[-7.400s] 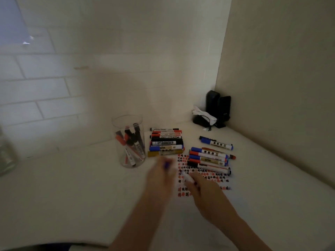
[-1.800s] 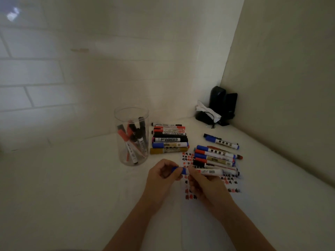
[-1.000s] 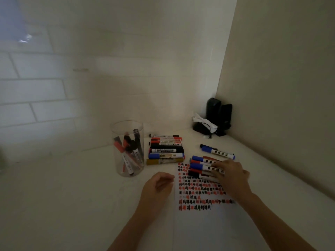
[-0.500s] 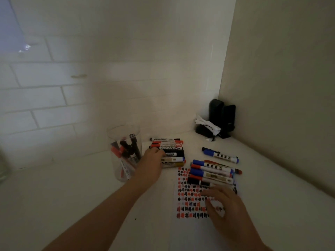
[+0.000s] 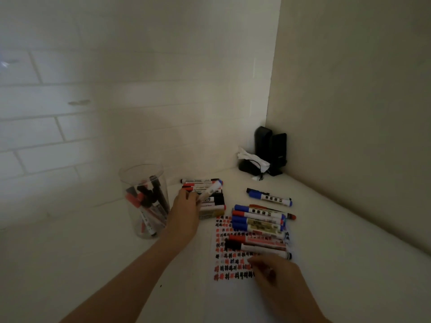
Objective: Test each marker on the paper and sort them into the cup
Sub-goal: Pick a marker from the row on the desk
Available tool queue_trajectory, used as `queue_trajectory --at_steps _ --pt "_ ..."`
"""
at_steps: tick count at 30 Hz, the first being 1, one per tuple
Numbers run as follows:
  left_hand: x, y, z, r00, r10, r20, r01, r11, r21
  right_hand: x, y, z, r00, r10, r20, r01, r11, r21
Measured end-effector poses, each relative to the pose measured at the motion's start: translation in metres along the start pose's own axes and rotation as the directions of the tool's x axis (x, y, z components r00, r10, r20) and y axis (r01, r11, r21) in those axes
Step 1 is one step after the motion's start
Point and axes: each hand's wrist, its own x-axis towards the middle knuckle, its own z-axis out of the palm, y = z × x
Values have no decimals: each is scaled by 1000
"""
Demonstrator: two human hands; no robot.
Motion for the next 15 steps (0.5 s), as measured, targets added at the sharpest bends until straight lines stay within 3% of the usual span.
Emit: queue_trajectory --at_steps 3,11,13,15 --pt "-17 15 -11 1000 -7 5 7 996 -94 9 -4 0 998 43 47 -40 997 -70" --pt "-80 26 -24 984 116 137 -61 933 -354 22 -9 -4 991 130 -33 -131 991 -40" --pt "-88 31 -27 970 147 192 -67 925 -373 17 -18 -4 983 178 -35 -175 981 79" --pt "-94 37 -28 956 198 216 -102 916 -389 9 -30 -2 962 265 63 -270 898 348"
